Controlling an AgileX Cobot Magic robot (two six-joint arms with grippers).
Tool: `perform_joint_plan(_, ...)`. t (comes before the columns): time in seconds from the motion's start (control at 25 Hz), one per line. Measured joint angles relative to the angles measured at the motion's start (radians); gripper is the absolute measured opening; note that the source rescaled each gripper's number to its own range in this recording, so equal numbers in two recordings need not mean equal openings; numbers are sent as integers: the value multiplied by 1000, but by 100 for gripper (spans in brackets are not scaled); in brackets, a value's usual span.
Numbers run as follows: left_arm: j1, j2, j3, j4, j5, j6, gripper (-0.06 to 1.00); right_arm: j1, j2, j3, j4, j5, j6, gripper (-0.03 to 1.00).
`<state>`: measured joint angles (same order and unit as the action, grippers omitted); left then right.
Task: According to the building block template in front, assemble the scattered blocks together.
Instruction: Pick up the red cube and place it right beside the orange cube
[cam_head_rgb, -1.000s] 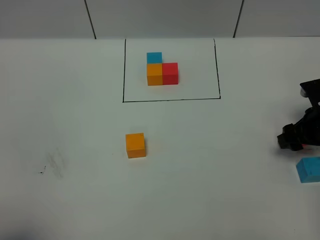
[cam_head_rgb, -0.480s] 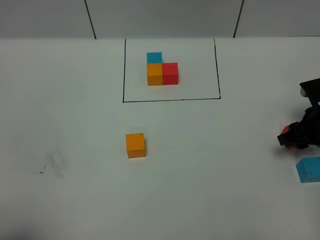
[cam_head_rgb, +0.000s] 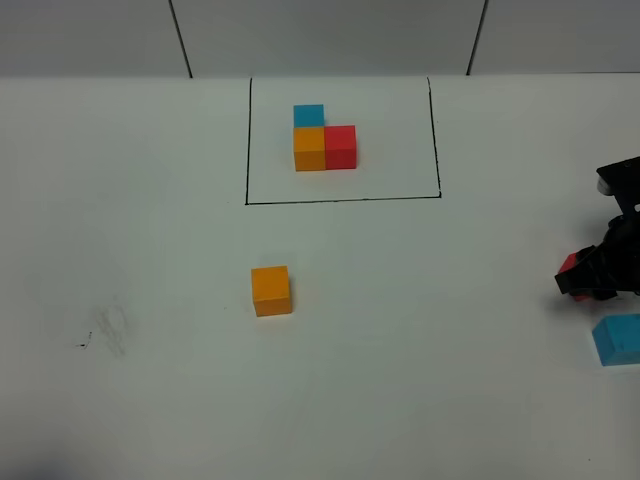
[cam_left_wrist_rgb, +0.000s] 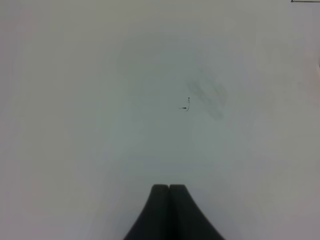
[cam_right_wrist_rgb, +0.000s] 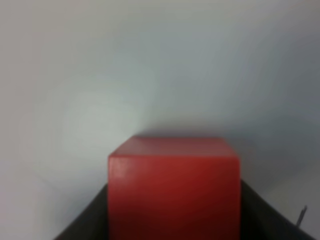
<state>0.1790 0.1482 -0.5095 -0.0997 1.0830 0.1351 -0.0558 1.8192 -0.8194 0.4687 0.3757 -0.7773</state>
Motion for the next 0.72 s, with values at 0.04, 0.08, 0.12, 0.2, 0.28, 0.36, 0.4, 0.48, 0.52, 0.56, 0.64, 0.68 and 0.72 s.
perform_joint_plan(0.04,0,0,0,0,0,0,0,0,-1,0,0,4,0,47)
perform_joint_plan(0.08,0,0,0,0,0,0,0,0,-3,0,0,7,0,47)
perform_joint_plan(0.12,0,0,0,0,0,0,0,0,-10,0,0,16,0,47)
perform_joint_plan(0.2,0,0,0,0,0,0,0,0,-36,0,0,28,0,47)
perform_joint_plan(0.28,0,0,0,0,0,0,0,0,-79,0,0,41,0,47)
perform_joint_plan(0.36,0,0,0,0,0,0,0,0,-138,0,0,62,0,47)
perform_joint_plan(0.4,0,0,0,0,0,0,0,0,-169,0,0,76,1,47)
perform_joint_plan(0.48,0,0,0,0,0,0,0,0,-228,0,1,108,8,47)
perform_joint_plan(0.52,0,0,0,0,0,0,0,0,-268,0,1,131,8,47)
perform_joint_plan(0.56,0,0,0,0,0,0,0,0,-297,0,1,151,8,47)
perform_joint_plan(0.64,0,0,0,0,0,0,0,0,-367,0,1,198,8,47)
perform_joint_plan(0.68,0,0,0,0,0,0,0,0,-396,0,0,224,8,47)
perform_joint_plan(0.72,0,0,0,0,0,0,0,0,-425,0,0,246,8,47)
